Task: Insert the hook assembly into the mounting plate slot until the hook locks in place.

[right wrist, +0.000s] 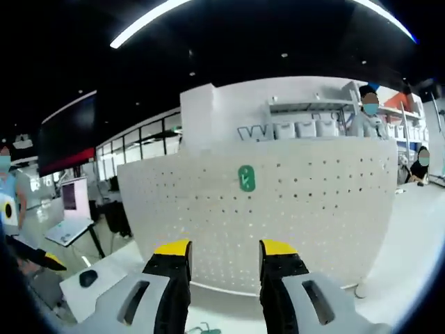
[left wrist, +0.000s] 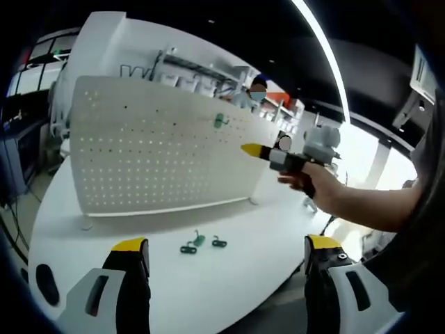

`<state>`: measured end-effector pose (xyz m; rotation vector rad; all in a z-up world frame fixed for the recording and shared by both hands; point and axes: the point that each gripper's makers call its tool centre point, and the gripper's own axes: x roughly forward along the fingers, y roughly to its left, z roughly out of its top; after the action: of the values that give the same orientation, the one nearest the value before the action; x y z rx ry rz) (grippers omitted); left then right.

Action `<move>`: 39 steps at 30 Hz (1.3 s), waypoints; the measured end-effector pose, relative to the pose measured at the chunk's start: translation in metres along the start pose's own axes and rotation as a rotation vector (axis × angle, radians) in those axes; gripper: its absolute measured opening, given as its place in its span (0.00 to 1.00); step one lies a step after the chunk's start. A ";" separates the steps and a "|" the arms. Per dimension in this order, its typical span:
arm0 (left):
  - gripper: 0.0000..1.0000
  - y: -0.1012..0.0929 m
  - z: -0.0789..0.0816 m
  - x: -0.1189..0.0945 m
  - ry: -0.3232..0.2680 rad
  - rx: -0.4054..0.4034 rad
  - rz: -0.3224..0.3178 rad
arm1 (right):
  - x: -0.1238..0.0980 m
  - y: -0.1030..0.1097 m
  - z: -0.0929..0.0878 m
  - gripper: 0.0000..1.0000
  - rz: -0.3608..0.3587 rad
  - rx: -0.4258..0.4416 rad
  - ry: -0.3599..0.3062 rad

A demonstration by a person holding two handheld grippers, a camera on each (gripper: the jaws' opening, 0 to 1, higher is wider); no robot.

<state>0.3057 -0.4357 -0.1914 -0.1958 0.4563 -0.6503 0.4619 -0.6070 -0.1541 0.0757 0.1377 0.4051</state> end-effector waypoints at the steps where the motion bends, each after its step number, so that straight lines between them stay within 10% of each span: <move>1: 0.94 0.000 0.000 0.000 0.000 0.001 0.002 | -0.003 0.004 -0.004 0.40 0.009 0.007 0.007; 12: 0.93 0.008 0.005 -0.006 -0.013 0.004 0.052 | -0.056 0.046 -0.052 0.45 0.150 0.009 0.117; 39: 0.93 0.019 -0.033 -0.006 0.039 -0.033 0.079 | -0.155 0.048 -0.105 0.48 0.116 0.052 0.236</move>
<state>0.2960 -0.4180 -0.2241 -0.1954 0.5101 -0.5707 0.2864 -0.6199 -0.2344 0.0874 0.3783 0.5258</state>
